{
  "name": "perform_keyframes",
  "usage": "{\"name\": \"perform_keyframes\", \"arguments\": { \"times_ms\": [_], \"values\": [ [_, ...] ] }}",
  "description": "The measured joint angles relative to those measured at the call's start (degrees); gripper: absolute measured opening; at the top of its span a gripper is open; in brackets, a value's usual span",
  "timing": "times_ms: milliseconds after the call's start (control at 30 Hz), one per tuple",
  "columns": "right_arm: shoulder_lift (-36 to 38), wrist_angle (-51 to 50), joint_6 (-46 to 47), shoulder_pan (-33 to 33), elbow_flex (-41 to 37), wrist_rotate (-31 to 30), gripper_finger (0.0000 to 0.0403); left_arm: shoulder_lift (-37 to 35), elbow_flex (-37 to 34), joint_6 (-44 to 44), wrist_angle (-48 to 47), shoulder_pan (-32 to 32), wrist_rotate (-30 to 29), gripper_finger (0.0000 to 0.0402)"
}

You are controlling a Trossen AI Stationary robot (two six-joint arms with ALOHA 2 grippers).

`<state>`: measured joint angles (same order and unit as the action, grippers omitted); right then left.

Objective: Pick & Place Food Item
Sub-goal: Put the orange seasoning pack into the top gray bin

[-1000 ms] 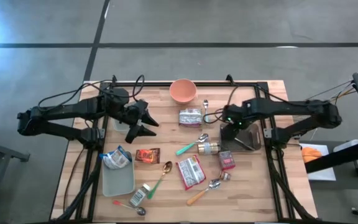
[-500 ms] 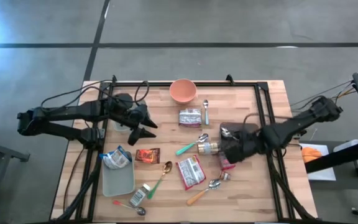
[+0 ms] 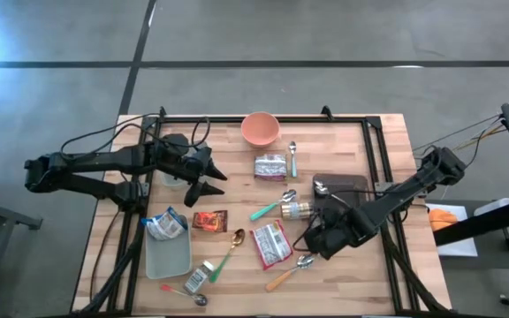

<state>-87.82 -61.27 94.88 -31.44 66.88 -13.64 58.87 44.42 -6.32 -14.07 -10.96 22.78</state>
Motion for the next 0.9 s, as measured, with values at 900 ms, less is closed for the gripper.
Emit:
{"name": "perform_keyframes", "arguments": {
  "times_ms": [900],
  "values": [
    [-1.2,-1.9,-10.6,-0.7,6.1,-14.1,0.0189,0.0,-1.1,-6.0,-0.7,0.0,-0.8,0.0246]
  ]
}}
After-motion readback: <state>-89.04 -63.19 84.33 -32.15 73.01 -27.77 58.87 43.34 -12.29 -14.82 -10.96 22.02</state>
